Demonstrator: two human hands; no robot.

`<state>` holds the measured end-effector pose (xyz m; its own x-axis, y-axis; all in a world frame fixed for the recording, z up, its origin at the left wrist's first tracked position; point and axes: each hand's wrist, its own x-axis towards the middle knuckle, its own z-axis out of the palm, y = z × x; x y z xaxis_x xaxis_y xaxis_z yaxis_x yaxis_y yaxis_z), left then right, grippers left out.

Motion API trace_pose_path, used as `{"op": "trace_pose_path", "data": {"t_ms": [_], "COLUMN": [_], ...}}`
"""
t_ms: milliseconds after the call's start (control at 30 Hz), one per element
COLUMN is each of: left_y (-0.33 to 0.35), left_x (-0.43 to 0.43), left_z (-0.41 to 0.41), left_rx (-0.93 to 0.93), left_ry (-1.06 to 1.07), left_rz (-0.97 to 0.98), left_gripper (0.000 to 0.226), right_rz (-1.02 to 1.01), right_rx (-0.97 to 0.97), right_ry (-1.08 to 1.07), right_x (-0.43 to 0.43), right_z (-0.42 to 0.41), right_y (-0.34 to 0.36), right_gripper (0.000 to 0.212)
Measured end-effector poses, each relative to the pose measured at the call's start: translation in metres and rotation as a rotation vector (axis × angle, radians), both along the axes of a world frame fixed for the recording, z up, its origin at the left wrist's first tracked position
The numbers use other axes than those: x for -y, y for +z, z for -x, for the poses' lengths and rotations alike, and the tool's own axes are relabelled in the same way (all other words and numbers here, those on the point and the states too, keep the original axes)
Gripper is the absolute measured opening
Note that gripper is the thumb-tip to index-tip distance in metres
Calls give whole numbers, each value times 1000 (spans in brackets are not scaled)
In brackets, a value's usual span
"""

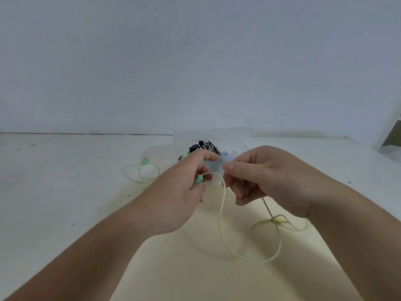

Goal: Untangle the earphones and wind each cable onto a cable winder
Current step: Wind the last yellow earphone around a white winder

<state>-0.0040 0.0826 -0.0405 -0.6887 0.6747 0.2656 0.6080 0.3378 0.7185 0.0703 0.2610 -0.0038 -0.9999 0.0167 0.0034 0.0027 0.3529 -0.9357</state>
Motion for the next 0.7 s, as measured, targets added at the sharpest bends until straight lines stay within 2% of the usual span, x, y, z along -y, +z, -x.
{"op": "trace_pose_path", "data": {"t_ms": [100,167,233,300,333,400,433,500,533,567,600,700], "left_y": [0,0,-1,-1,0,1,1,2,3,5,6,11], "left_x": [-3,-5,-6,-4,-3,1,3,8,11,13,16,17], "left_z": [0,-1,-2,-1,1,7,10,17,20,23,25,26], "left_rx": [57,122,131,129,129,99,92,116,123,117,113,172], "left_ry": [-21,-43,-37,-17,1,80,116,181,220,258,292,347], "left_rz": [-111,-148,-138,-123,-117,-114,-116,-126,-132,-132,-144,-239], "left_gripper": [44,45,50,46,37,9,6,25,29,31,33,35], "right_rz": [-31,-62,-6,193,342,692,889,1200,1260,1229,1114,561], "right_rx": [109,148,98,8,-34,-109,-152,-248,-280,-272,-233,-106], "right_ry": [56,102,115,-13,-103,-207,-217,-219,-215,-231,-283,-430], "right_x": [2,7,11,8,4,-10,-19,-37,-45,-51,-56,-58], "right_z": [-3,-5,-4,1,4,8,8,4,1,-2,-4,-2], "right_y": [2,-1,-2,1,4,9,12,17,19,21,22,19], "right_gripper": [47,36,25,28,32,35,30,21,21,23,26,36]}}
